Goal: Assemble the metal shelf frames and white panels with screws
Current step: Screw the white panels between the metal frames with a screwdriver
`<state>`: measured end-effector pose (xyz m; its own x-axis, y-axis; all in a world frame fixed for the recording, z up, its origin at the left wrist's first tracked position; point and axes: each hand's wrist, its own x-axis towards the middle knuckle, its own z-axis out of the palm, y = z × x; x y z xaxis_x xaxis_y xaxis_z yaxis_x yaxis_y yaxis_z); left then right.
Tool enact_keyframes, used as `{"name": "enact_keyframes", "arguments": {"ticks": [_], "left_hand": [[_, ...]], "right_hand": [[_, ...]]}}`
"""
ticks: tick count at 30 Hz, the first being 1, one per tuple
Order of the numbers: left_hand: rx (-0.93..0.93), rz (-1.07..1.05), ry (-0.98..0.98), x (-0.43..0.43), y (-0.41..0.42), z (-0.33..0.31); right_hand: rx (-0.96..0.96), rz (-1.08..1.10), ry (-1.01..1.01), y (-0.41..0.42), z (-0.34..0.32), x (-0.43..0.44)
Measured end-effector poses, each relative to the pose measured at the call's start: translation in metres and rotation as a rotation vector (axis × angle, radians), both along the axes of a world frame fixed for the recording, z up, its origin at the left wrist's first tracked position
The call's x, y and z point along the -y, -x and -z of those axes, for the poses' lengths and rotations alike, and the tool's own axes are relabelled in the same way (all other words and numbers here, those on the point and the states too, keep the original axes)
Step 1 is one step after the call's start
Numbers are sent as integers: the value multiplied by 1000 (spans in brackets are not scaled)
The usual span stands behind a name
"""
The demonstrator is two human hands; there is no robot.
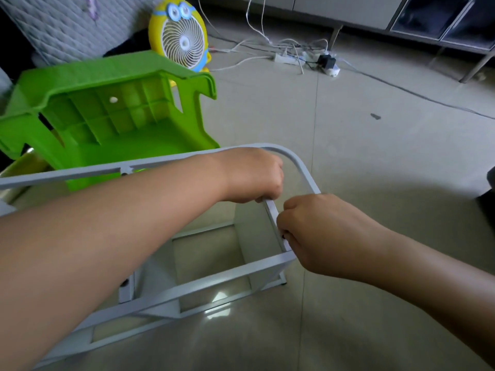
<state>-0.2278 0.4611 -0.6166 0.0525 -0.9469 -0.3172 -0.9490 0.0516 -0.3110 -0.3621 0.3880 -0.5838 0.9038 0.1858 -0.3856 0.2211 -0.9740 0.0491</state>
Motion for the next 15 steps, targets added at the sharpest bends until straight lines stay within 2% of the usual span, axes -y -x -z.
{"name": "enact_keyframes", "arguments": {"ticks": [2, 11, 15], "left_hand": [[29, 25, -24, 1, 1, -1], [-64, -24, 60, -1, 1, -1], [-98, -47, 74, -2, 1, -1]], "right_hand": [[-13, -13, 6, 1, 0, 0], [110, 68, -87, 6, 8, 2], [128, 26, -115, 12, 5, 7]]}}
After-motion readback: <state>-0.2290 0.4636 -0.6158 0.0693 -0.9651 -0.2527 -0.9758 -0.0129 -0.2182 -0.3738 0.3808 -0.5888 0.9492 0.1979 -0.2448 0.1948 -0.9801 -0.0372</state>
